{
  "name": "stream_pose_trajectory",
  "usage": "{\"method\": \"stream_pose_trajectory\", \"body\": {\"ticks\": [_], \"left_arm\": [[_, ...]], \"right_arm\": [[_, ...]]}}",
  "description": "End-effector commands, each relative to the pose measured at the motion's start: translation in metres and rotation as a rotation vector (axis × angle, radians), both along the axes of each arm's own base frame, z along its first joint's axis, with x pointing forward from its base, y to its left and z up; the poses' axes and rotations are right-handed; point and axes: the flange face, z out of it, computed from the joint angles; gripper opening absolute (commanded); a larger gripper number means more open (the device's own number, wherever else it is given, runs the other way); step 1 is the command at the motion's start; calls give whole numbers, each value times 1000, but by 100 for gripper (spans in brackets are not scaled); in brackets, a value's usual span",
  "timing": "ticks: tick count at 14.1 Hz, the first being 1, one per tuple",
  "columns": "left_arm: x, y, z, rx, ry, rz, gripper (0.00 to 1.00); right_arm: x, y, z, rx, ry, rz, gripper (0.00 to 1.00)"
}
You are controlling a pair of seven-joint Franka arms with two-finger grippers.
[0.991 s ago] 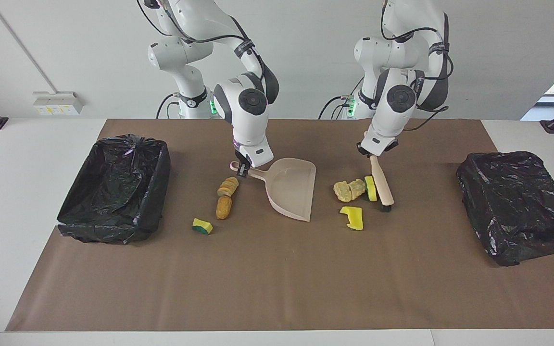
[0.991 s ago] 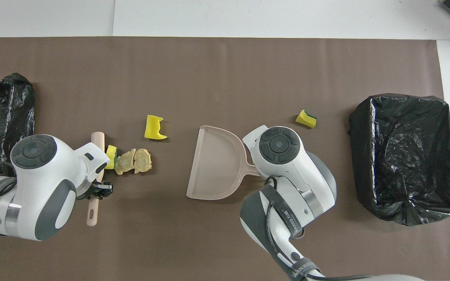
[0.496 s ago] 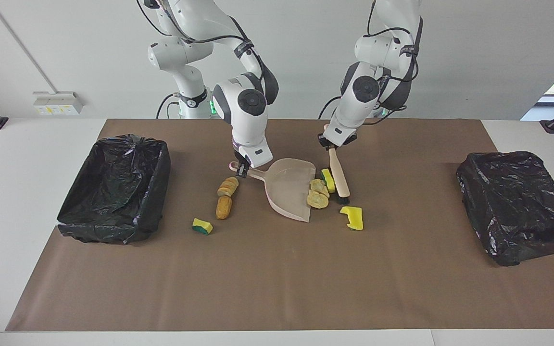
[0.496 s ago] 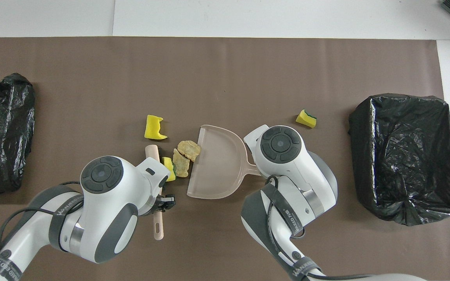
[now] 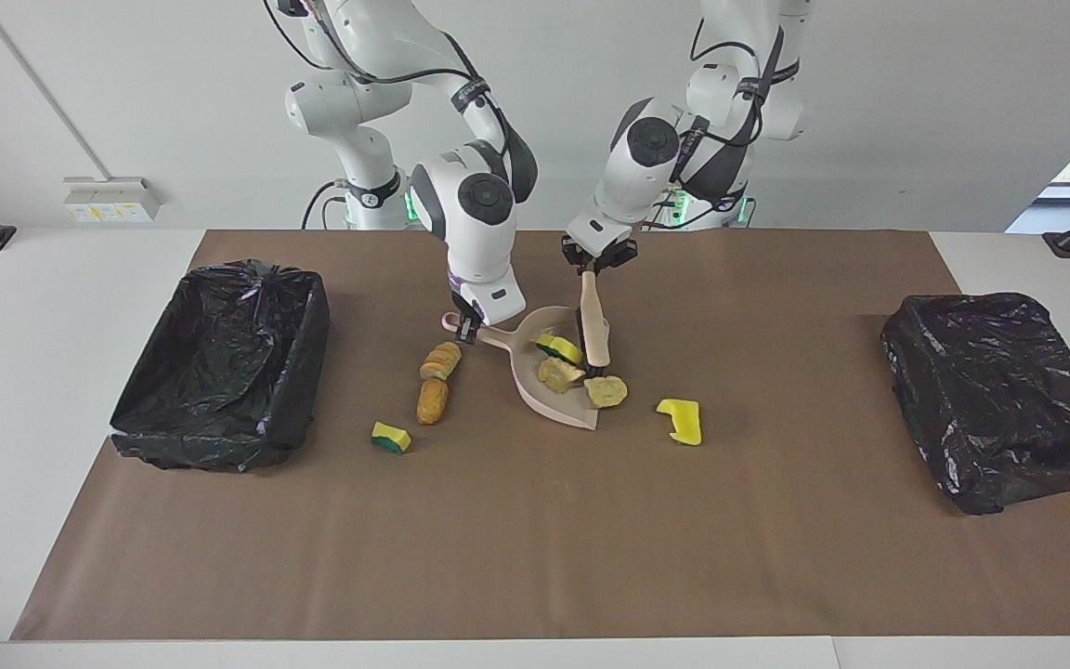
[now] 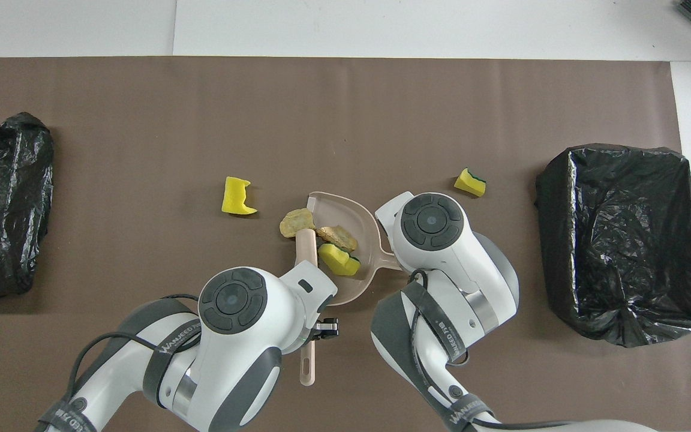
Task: Sweep and dump trash in bin
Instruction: 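Push the scraps into the dustpan with the left gripper's brush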
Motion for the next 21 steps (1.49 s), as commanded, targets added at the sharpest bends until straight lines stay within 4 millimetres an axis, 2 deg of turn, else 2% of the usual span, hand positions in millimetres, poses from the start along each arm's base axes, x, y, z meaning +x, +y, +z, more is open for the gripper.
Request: {"method": "stream_pose_trajectory", "body": {"ticks": [1,4,7,10,12,17,20,21], "left_arm": [[4,-1,25,18,56,-3,0],[11,15,26,51,73,25,0],[42,43,23,82,0,44,0],[75,80,17,37,-63,17,0],[86,94,5,32,-63,2,0],[89,77,-35,30,-73,-17,0],[71,48,-32,19,-63,-52,0],[61,31,-29,0,-55,-68,0]], "right_arm": [[1,-6,-4,-4,-14,3,0],[1,-6,-4,-5,-12,6,0],[1,-6,-4,-4,-14,4,0],[1,-6,-4,-5,-13,4,0],[1,-6,-4,-4,-14,3,0],[0,-6,-5,-6,-11,3,0],[-1,-7,-7,-6,-8,2,0],[-1,-7,-7,-6,-8,2,0]]}}
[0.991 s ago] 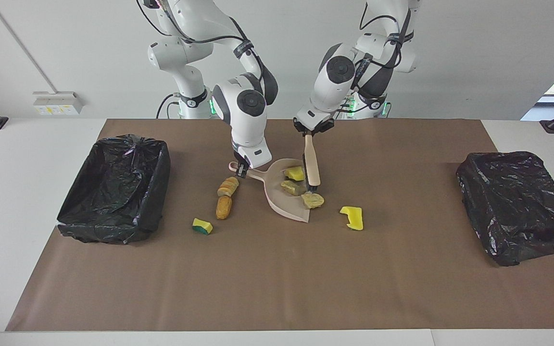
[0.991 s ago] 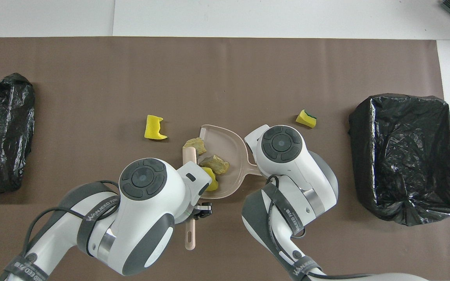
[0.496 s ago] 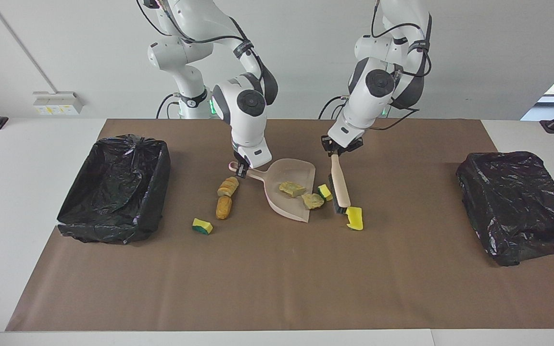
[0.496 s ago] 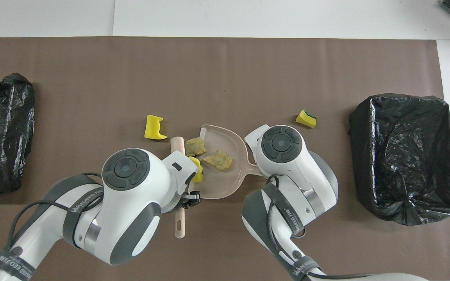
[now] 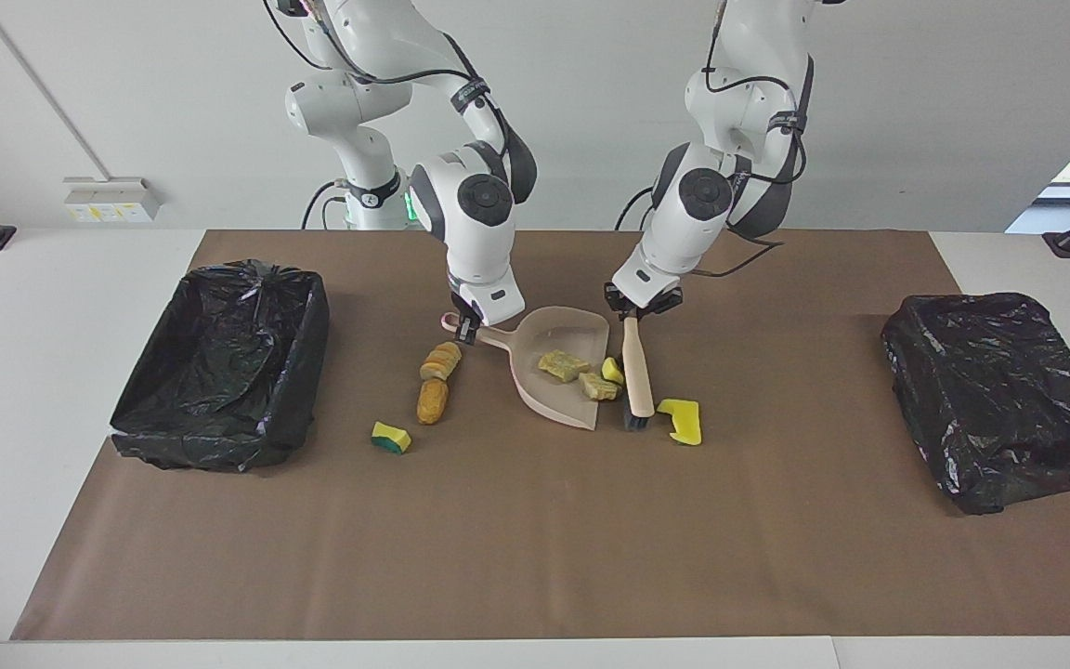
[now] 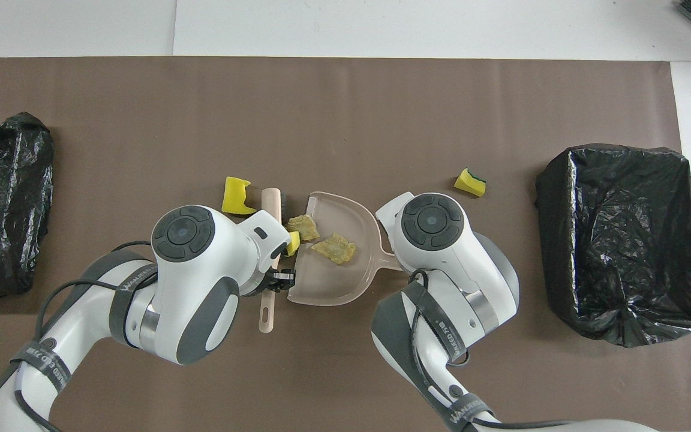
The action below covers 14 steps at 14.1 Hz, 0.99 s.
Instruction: Sweep and dump trash in bin
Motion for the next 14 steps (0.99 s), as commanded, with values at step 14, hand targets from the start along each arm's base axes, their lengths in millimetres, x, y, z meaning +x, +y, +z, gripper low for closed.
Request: {"method": "stream_pose_trajectory", "body": {"ticks": [14], "left_arm": [[-32,-50,86,-189,68,167,0]], "right_arm": [[-1,-5,-4,-2,-13,2,0]]}}
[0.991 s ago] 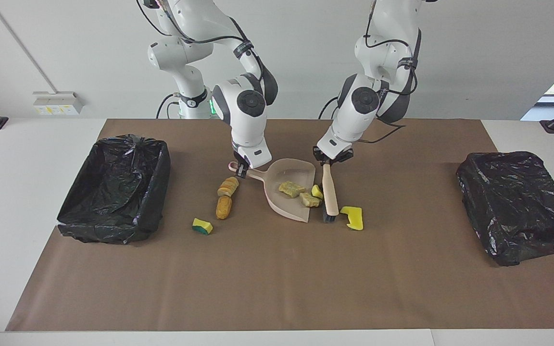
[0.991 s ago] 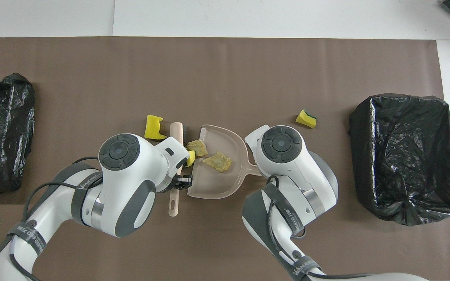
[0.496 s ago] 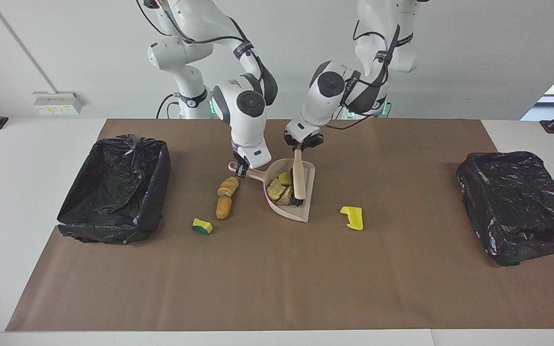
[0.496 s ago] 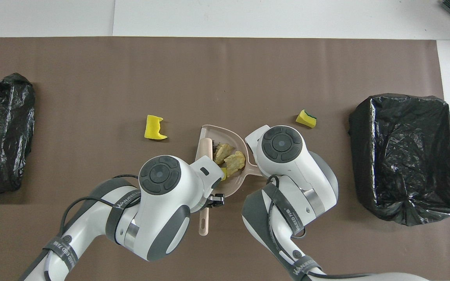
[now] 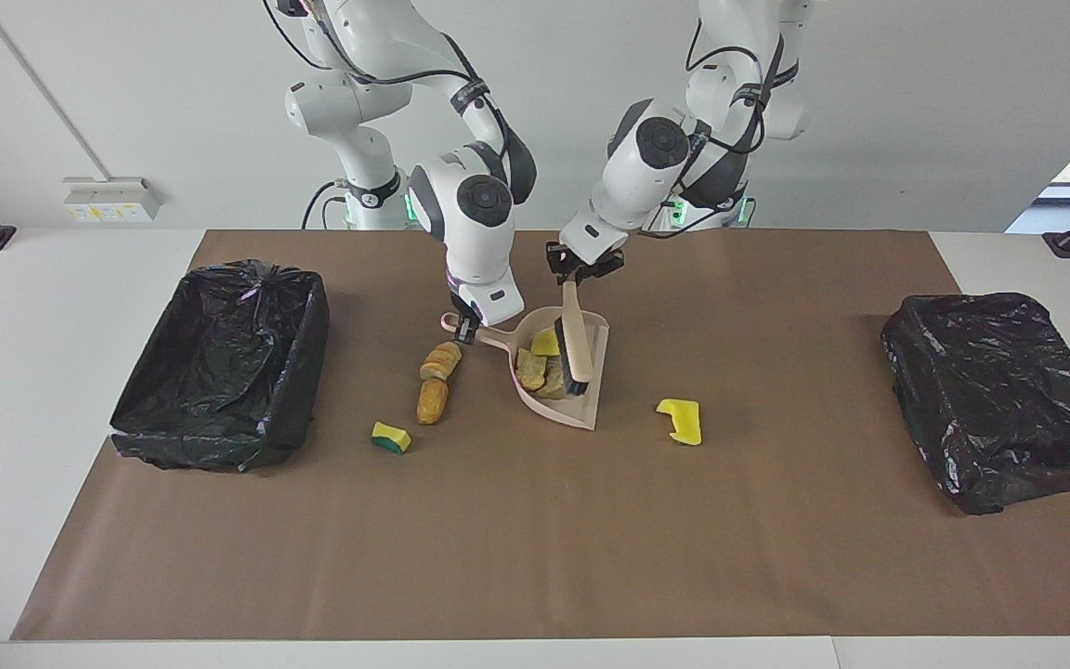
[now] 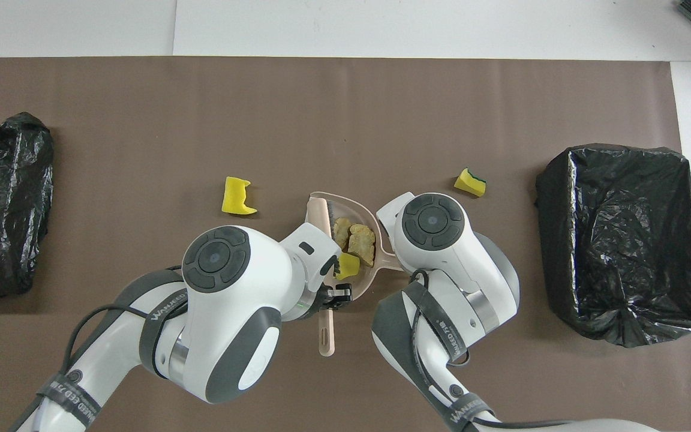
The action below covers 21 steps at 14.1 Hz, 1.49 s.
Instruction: Sweep and dump trash in bin
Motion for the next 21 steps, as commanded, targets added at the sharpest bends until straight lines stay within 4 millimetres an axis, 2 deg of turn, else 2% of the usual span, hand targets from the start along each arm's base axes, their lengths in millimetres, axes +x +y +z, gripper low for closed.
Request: {"method": "stream_pose_trajectory", "body": {"ticks": [1,3,8,9,13,14,16,18,19,21], "left_arm": [[-6,8,23,-44,31,32,0],[-7,8,26,-61,51,42,0],[-9,7,56,-103,40,44,0],[-5,15,56,-95,37,52,0],[45,83,36,76,-66,15,0],[59,105,27,123,-93,-23,0],[100,168,5,216,-137,-110,0],[137,206,-13,236,-166,-157,0],[151,223,-24,253,-177,-177,0],[169,237,-56,265,-208,-235,0]], "right_arm": [[-1,-5,-4,-2,-13,4,0],[-1,-5,-4,-2,-13,4,0],[-1,-5,-4,-2,-13,2,0],[-1,-5,-4,-2,-13,4,0],[-1,-5,-4,-3,-12,3,0],[-1,-5,-4,-3,-12,4,0],[-1,-5,-4,-3,-12,4,0],[-1,-5,-4,-3,-12,4,0],[-1,-5,-4,-3,-12,4,0],[-1,-5,-4,-3,-12,4,0]]}}
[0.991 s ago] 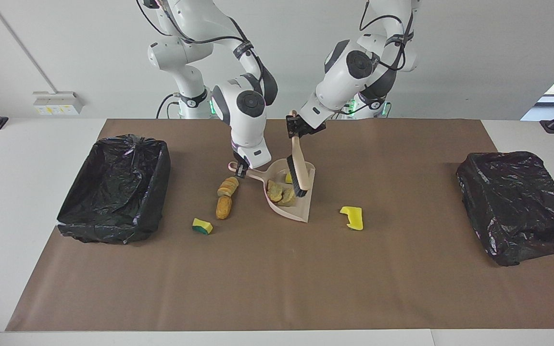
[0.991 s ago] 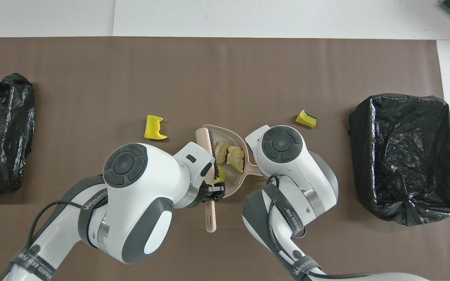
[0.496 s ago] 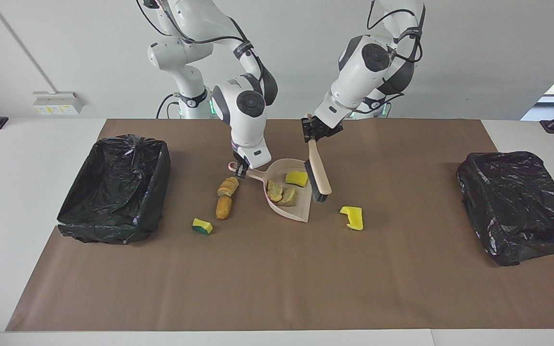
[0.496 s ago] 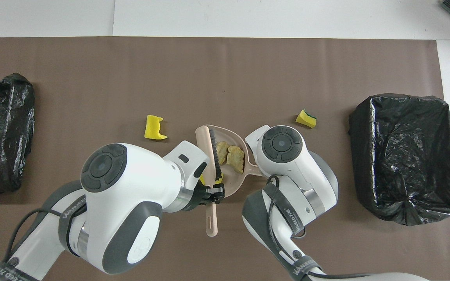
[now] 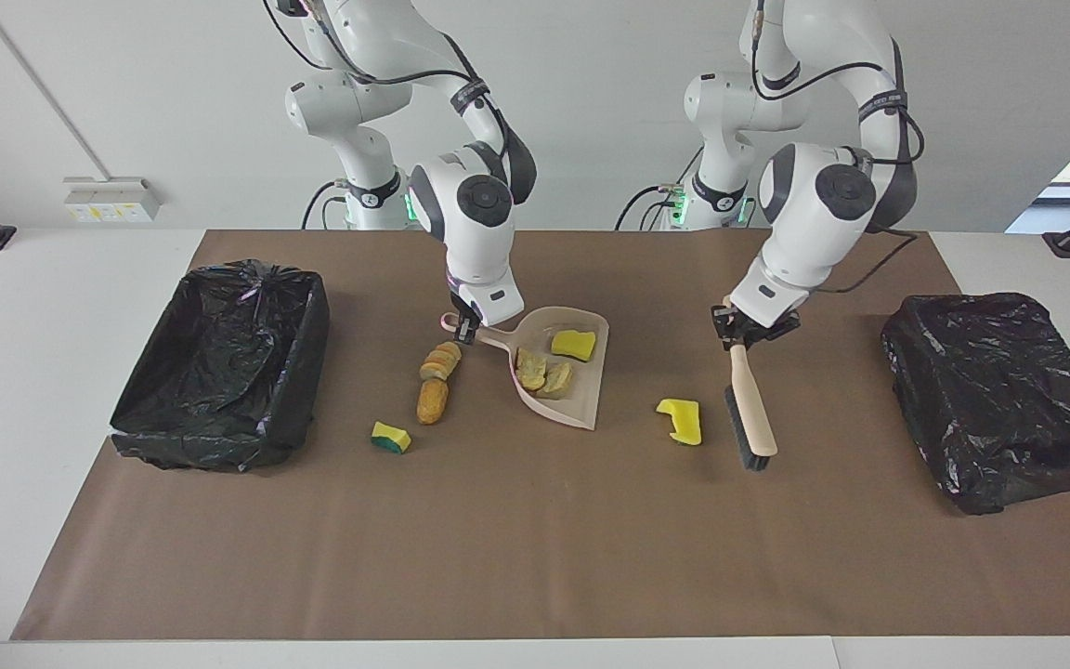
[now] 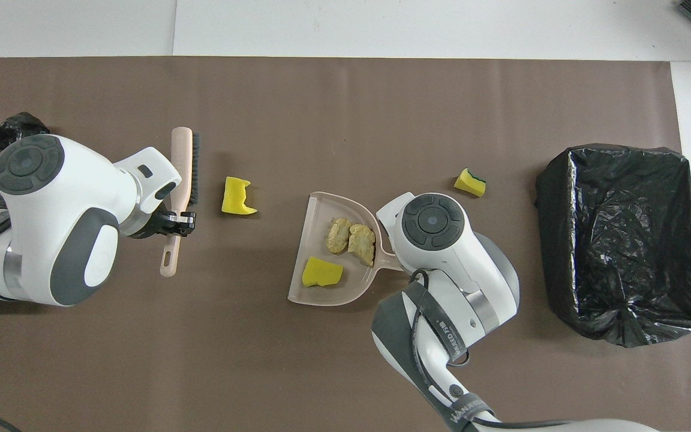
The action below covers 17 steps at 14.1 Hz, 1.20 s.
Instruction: Sweep and dump trash in bin
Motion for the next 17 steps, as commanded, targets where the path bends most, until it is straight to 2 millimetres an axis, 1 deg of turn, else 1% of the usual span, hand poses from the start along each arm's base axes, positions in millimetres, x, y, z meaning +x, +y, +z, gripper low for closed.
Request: {"method": "stream_pose_trajectory", "body": {"ticks": [1,3,4,6,7,9,10,12,15,17], "left_arm": [[27,-3,-35,13,-32,-66,0],[23,-13,-52,13,-13,-81,0],[16,-24,-59,16,4,-98,0],[-2,-40,-64,25,41,-128,0],[-16,-55,-65,34,72,-156,0],[-35,-72,-64,51,160,-171,0],[-50,-98,-61,59,178,-178,0],[-72,-136,-55,65,191,-140,0],[-120,-176,-55,77,227,-139,0],[-133,-197,-52,59,231,-102,0]], "right_arm": [[-1,-5,-4,-3,-11,3,0],[-2,-5,-5,-4,-11,2,0],[-2,-5,-5,-5,-11,-8,0],[-2,-5,-4,-5,-15,-17,0],[-2,-5,-4,-6,-14,-18,0],[-2,-5,-4,-5,-15,-17,0],[-3,-6,-5,-6,-14,-17,0],[-3,-6,-5,-6,-14,-17,0],[-3,-6,-5,-6,-12,-18,0],[-3,-6,-4,-6,-13,-16,0]]}}
